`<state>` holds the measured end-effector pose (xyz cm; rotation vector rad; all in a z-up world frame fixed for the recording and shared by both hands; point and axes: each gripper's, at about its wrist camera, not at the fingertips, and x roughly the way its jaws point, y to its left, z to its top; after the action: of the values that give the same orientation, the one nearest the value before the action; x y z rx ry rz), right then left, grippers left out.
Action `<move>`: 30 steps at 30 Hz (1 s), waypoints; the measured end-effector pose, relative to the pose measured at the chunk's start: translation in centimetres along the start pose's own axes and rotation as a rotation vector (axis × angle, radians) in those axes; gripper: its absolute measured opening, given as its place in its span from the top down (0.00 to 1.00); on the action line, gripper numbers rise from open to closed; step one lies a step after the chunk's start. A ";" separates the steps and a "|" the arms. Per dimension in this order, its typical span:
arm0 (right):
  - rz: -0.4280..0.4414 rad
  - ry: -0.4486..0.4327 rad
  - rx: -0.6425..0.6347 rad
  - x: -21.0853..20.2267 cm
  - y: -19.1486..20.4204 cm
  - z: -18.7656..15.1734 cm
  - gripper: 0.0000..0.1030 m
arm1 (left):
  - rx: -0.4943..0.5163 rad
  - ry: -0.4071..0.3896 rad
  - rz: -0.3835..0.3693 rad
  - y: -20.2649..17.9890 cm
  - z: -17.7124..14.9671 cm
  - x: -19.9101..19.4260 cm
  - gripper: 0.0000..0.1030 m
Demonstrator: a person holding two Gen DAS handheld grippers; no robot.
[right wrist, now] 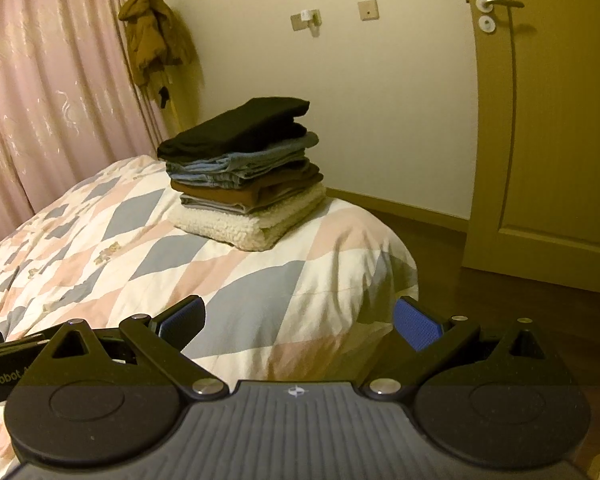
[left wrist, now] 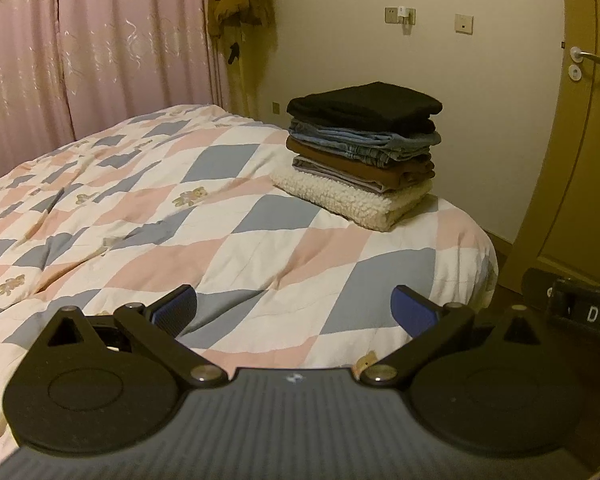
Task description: Fold clothes
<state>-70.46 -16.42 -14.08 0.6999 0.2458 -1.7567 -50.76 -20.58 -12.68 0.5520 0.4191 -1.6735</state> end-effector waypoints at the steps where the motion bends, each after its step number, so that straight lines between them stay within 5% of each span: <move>1: -0.002 0.004 -0.001 0.4 0.1 0.2 0.00 | 0.000 0.004 0.000 0.1 0.1 0.4 0.01; 30: -0.017 0.110 -0.070 11.5 2.9 1.4 0.00 | 0.011 0.100 0.034 2.0 0.5 11.6 0.01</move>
<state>-69.93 -27.28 -18.92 0.7460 0.3879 -1.7195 -50.24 -30.65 -18.86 0.6499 0.4710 -1.6207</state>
